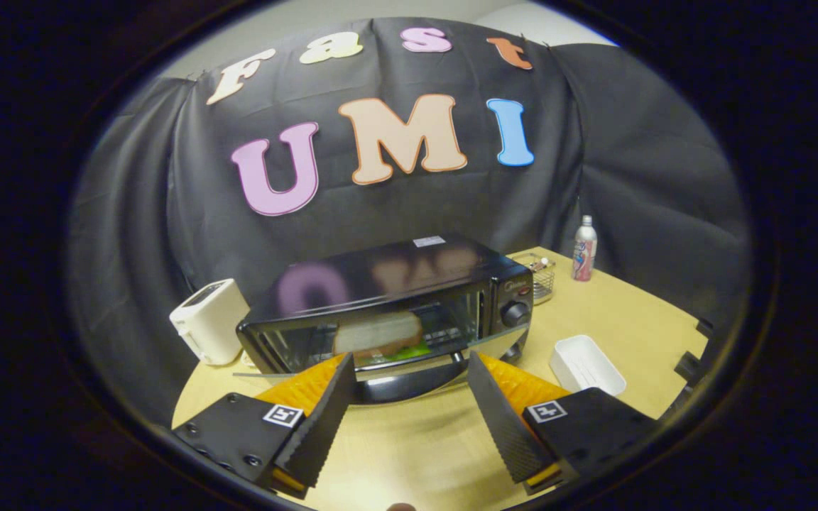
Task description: Open the toaster oven, put the food inside, and close the toaster oven door.
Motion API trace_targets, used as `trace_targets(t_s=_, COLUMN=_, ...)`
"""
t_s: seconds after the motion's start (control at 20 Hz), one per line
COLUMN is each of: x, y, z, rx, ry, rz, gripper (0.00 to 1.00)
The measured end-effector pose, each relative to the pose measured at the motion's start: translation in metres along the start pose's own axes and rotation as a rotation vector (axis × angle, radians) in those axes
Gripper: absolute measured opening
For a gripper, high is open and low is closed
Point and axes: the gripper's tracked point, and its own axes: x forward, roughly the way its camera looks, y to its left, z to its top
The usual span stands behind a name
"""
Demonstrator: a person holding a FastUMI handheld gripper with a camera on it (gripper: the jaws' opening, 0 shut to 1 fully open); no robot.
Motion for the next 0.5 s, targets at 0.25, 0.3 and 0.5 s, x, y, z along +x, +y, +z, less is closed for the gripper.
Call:
trace_targets(t_s=0.25, x=0.030, y=0.010, z=0.020, rx=0.034, ry=-0.022, rz=0.021, gripper=0.98)
trace_targets(t_s=0.3, x=0.035, y=0.012, z=0.024, rx=0.030, ry=-0.025, rz=0.025, gripper=0.98)
trace_targets(t_s=0.5, x=0.049, y=0.018, z=0.030, rx=0.014, ry=-0.028, rz=0.037, gripper=0.98)
